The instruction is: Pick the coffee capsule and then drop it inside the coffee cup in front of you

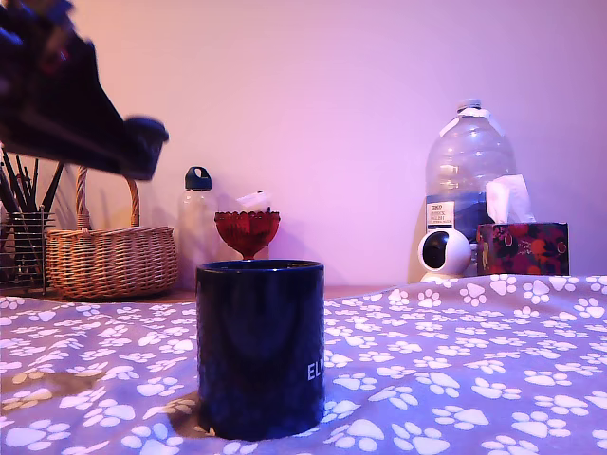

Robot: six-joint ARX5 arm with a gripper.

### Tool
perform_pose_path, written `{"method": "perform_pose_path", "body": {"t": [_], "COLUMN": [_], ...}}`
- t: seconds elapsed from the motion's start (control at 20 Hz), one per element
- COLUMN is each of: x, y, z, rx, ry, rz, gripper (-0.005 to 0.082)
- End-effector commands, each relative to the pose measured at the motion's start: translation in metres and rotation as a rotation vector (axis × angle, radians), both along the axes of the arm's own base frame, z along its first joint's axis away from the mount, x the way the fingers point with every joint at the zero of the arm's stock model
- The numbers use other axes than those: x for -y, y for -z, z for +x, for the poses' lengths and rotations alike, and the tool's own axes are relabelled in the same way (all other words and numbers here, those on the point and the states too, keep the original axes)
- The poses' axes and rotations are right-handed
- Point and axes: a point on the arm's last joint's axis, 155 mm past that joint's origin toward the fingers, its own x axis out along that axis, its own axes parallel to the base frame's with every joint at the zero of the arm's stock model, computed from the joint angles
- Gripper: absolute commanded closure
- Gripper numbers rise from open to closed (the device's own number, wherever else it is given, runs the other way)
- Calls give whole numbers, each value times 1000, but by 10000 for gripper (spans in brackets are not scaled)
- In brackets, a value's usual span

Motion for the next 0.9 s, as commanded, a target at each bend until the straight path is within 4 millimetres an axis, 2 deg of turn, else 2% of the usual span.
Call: {"method": "perform_pose_path", "body": {"t": [0.0, 0.35, 0.85], "x": [3, 23, 43], "y": [5, 7, 7], "z": [-11, -40, -53], "rx": [-9, -20, 25], "ry": [11, 86, 138], "rz": [-10, 9, 47], "gripper": [694, 694, 694]}}
